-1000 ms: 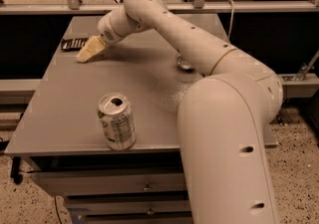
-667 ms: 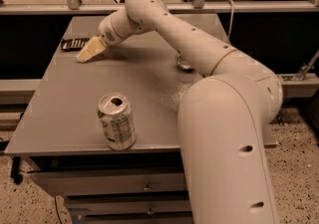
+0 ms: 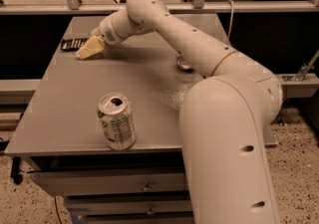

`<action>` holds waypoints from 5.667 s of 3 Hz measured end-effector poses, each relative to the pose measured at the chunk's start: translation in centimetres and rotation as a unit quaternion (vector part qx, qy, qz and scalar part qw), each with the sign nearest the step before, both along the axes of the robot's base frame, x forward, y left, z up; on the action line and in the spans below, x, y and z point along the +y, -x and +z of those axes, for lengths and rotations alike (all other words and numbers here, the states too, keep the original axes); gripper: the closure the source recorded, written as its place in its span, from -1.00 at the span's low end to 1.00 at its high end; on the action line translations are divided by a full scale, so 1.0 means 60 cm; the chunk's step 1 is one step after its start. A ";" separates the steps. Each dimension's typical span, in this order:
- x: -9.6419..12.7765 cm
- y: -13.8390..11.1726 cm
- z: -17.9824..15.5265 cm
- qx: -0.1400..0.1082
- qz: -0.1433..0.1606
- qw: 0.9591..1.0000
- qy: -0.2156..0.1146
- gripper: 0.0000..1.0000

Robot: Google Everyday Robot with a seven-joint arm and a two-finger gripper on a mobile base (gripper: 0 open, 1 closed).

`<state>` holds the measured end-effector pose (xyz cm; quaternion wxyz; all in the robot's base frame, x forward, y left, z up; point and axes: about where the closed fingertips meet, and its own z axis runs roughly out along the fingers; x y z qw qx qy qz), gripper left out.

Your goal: Pick rxbar chocolate

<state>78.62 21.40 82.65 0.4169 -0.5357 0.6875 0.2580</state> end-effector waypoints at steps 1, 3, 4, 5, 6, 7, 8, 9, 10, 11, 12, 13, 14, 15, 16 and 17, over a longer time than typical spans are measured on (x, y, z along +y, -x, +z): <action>0.000 0.000 0.002 0.000 0.000 1.000 0.000 0.74; 0.000 0.000 0.009 0.000 0.000 1.000 0.000 1.00; 0.000 0.000 0.009 0.000 0.000 1.000 0.000 1.00; 0.000 0.000 0.009 0.000 0.000 1.000 0.000 1.00; 0.000 0.000 0.009 0.000 0.000 1.000 0.000 1.00; -0.026 0.018 0.070 -0.055 0.003 0.998 -0.004 1.00; -0.106 0.072 0.212 -0.178 0.000 0.984 -0.005 1.00; -0.155 0.104 0.278 -0.234 -0.004 0.972 -0.007 1.00; -0.175 0.124 0.273 -0.232 0.010 0.973 -0.004 1.00; -0.209 0.159 0.229 -0.199 0.028 0.980 0.003 1.00; -0.252 0.207 0.190 -0.169 0.035 0.985 -0.004 1.00; -0.313 0.262 0.157 -0.142 0.031 0.989 -0.021 1.00; -0.362 0.315 0.128 -0.115 0.034 0.992 -0.029 1.00; -0.389 0.351 0.107 -0.093 0.041 0.994 -0.032 1.00; -0.412 0.390 0.085 -0.063 0.063 0.996 -0.028 1.00; -0.424 0.434 0.067 -0.035 0.087 0.995 -0.025 1.00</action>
Offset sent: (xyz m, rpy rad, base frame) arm -0.0247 0.0027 0.0773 0.0993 -0.1570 0.0426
